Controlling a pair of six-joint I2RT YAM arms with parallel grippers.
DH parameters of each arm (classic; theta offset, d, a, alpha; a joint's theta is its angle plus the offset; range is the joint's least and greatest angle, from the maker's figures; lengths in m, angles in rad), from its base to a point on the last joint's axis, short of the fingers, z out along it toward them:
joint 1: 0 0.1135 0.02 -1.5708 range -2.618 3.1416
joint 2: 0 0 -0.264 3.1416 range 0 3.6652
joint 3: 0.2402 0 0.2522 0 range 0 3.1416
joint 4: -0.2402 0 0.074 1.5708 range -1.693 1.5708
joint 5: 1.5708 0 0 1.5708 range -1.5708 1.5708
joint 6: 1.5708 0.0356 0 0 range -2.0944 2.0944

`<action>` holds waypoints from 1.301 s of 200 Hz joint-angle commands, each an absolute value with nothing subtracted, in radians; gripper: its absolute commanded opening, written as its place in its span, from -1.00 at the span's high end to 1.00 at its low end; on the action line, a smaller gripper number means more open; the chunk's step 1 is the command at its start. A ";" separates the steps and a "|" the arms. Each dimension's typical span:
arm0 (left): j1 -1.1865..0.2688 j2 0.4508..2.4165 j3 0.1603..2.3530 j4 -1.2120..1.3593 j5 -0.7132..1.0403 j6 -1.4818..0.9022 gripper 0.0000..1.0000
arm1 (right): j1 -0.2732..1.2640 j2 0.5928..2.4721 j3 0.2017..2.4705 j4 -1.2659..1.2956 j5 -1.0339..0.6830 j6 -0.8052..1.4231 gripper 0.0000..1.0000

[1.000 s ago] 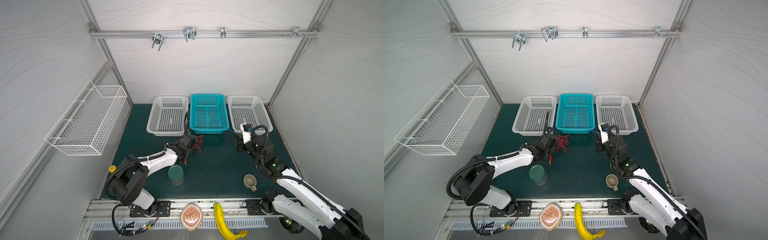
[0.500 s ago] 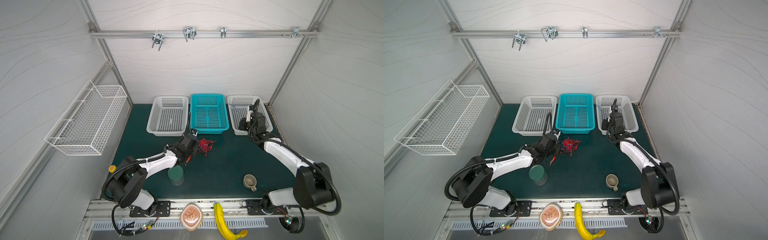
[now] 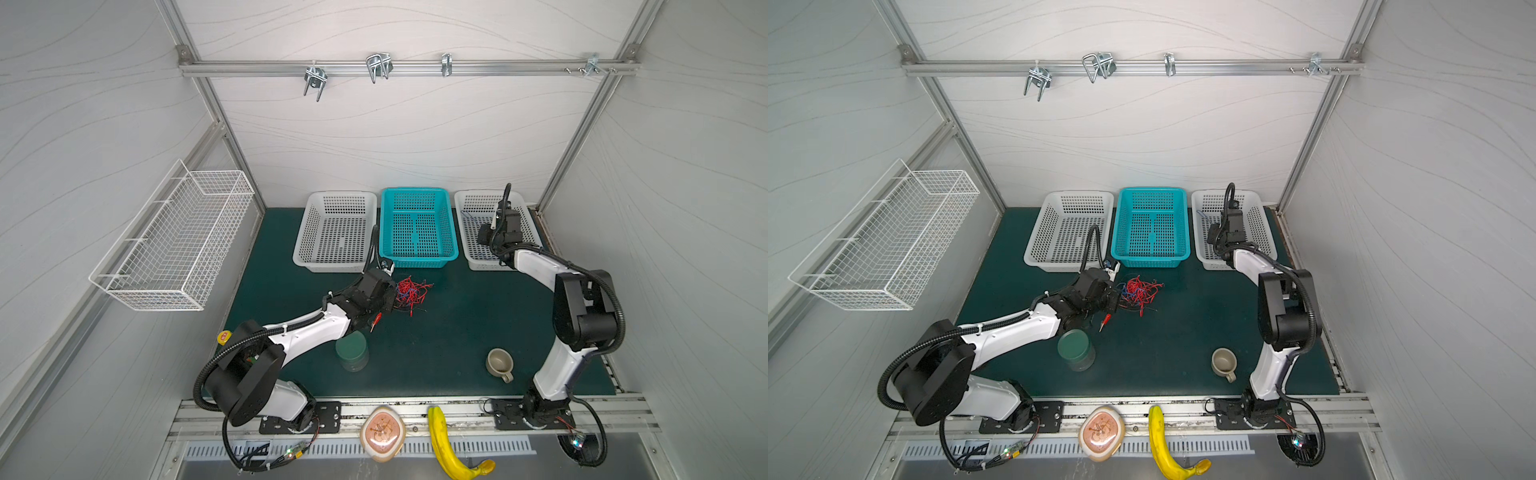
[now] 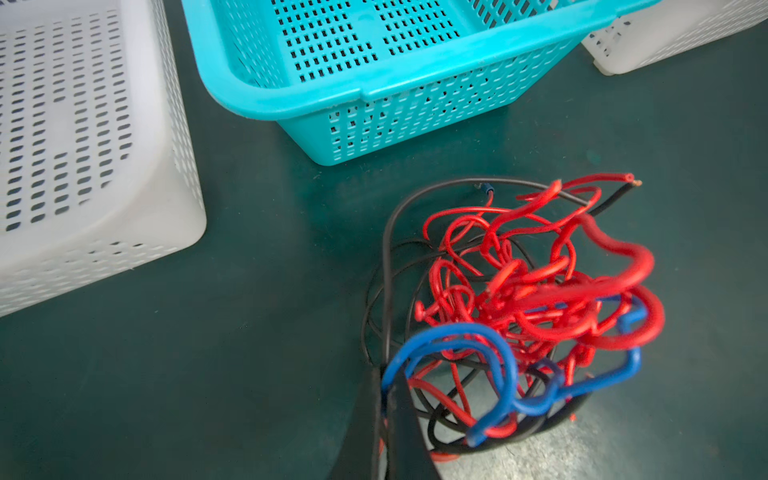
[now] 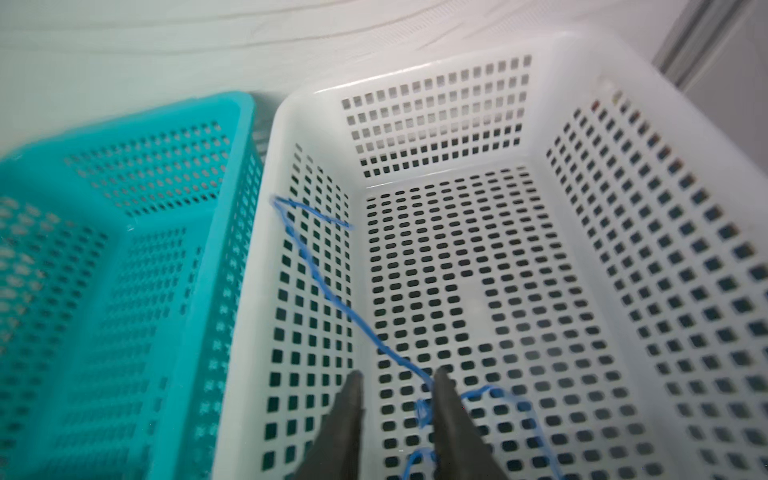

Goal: Untangle the cables

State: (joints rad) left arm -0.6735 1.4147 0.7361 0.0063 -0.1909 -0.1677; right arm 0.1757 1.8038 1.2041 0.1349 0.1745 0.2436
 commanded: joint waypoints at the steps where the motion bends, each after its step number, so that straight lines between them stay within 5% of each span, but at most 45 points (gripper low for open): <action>1: -0.677 1.396 0.745 0.052 -0.217 -0.152 1.00 | 0.170 1.800 1.225 0.131 0.149 0.254 0.13; 60: -0.678 1.434 0.774 0.052 -0.212 -0.142 1.00 | 0.178 1.680 1.127 0.150 -0.012 0.215 -0.07; 166: -0.678 1.461 0.803 0.083 -0.131 -0.121 1.00 | 0.448 1.294 0.773 0.121 -0.315 0.096 -0.02; 260: -0.678 1.490 0.842 0.038 -0.131 -0.146 1.00 | 0.632 1.425 0.748 0.226 -0.381 0.125 0.11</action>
State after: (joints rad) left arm -0.6735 1.4811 0.7929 0.0154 -0.1394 -0.1329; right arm 0.6052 1.3911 0.7094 0.1745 -0.3515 0.1280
